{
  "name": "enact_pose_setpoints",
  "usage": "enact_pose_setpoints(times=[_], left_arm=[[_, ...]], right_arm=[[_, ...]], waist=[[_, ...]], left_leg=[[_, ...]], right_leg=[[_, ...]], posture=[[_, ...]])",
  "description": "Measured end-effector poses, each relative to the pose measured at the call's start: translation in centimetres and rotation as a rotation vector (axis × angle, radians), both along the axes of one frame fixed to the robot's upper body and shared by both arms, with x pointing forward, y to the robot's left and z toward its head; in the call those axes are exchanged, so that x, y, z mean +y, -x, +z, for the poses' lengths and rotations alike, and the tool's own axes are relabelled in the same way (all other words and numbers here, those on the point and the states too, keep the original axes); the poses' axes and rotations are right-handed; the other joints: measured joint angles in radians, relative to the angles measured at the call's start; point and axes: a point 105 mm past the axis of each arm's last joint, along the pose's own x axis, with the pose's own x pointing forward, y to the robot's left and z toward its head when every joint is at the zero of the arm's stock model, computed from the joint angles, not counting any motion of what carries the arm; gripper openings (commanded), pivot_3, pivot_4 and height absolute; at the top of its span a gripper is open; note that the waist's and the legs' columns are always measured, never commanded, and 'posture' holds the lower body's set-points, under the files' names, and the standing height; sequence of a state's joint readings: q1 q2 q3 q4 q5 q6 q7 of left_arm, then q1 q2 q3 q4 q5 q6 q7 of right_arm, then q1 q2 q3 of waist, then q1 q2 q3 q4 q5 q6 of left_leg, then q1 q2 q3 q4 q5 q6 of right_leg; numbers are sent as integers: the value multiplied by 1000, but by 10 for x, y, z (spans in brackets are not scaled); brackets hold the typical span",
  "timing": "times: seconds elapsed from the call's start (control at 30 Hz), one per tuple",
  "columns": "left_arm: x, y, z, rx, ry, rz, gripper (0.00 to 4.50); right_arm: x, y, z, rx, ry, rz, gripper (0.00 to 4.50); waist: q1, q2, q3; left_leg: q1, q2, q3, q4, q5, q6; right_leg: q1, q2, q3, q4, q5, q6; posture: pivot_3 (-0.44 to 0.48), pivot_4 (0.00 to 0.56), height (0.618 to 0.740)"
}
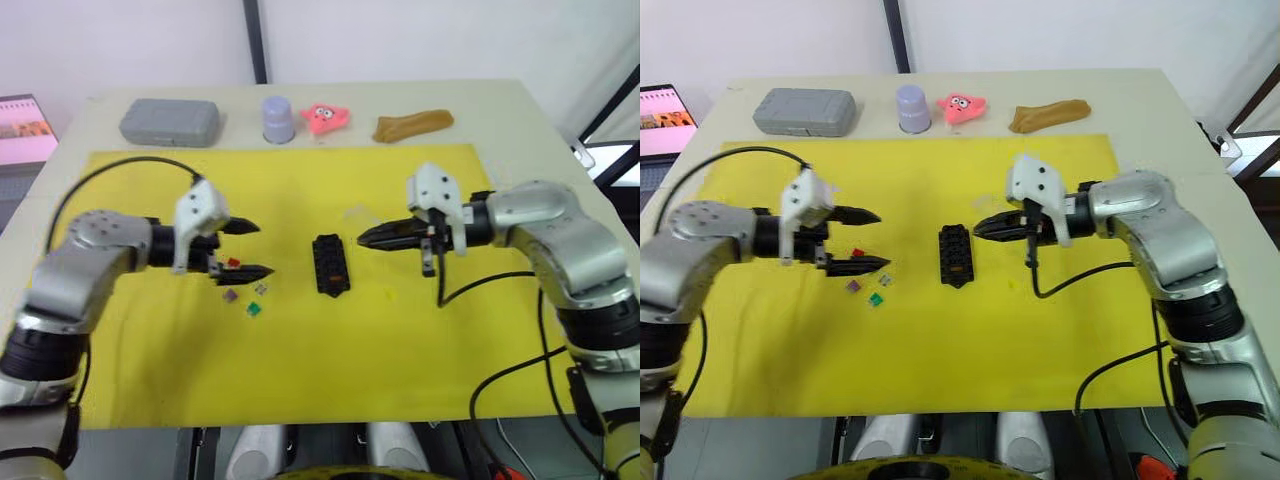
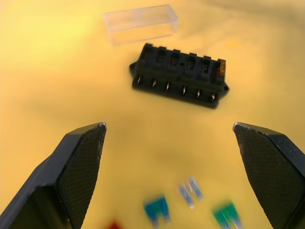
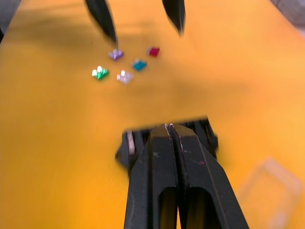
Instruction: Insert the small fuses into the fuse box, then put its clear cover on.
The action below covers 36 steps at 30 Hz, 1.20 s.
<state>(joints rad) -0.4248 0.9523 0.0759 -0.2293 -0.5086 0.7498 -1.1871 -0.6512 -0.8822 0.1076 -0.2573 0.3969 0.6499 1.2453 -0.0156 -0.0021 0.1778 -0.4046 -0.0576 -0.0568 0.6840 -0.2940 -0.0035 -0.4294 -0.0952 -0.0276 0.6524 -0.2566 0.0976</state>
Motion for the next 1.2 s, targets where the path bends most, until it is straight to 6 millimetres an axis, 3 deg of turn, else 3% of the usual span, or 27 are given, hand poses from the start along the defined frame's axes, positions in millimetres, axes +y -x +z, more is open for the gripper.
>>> enact_pose_setpoints(times=[0.07, 0.27, 0.43, 0.63, 0.77, 0.9, 1.1, 1.2], left_arm=[[27, 5, 3, 38, -23, 74, 4500], [101, 18, -4, 117, -101, 278, 4500], [156, 28, -4, 121, -139, 440, 4500], [183, 36, -14, 132, -172, 506, 4500], [180, 33, -11, 108, -176, 488, 4500], [159, 23, -14, 90, -164, 408, 4500], [116, 2, -25, 120, -101, 254, 4500], [87, -14, -24, 170, 31, 195, 4500]], right_arm=[[-23, -2, 3, -10, 39, -57, 1300], [-76, -1, 1, -7, 132, -158, 4361], [-122, 1, -8, 6, 218, -273, 4444], [-141, 2, -15, 12, 241, -317, 4444], [-139, 1, -11, -6, 241, -317, 4444], [-121, -2, 6, -83, 237, -257, 4444], [-59, 2, 15, -115, 151, -64, 4444], [-26, 8, 19, -122, 97, 46, 4444]], waist=[[1, 0, 0], [7, 1, 0], [4, 1, 1], [3, 3, 1], [5, 3, 1], [4, 3, 2], [4, 3, 2], [8, 3, 1]], left_leg=[[0, 0, 0, 0, -1, 1], [0, 0, 0, 0, -3, 5], [0, 0, 1, -1, -3, 5], [0, 0, 1, -1, -3, 5], [0, 0, 1, -1, -3, 5], [0, 0, 1, -1, -3, 5], [-1, 0, 1, 0, -2, 2], [-2, 0, 1, 1, -1, 2]], right_leg=[[0, 0, 0, -1, 0, 0], [1, -1, 0, -1, 0, 0], [0, -2, 0, -2, 0, 0], [0, -2, 0, -1, 0, 0], [0, -3, 0, -1, 0, 0], [0, -2, 0, -1, 0, 0], [-1, -2, 0, -1, 0, 0], [-1, -2, -1, 1, 0, 0]], posture=[[0, 150, 731], [0, 150, 731], [0, 150, 731], [0, 150, 731], [0, 150, 731], [0, 150, 731], [0, 150, 731], [0, 150, 731]])
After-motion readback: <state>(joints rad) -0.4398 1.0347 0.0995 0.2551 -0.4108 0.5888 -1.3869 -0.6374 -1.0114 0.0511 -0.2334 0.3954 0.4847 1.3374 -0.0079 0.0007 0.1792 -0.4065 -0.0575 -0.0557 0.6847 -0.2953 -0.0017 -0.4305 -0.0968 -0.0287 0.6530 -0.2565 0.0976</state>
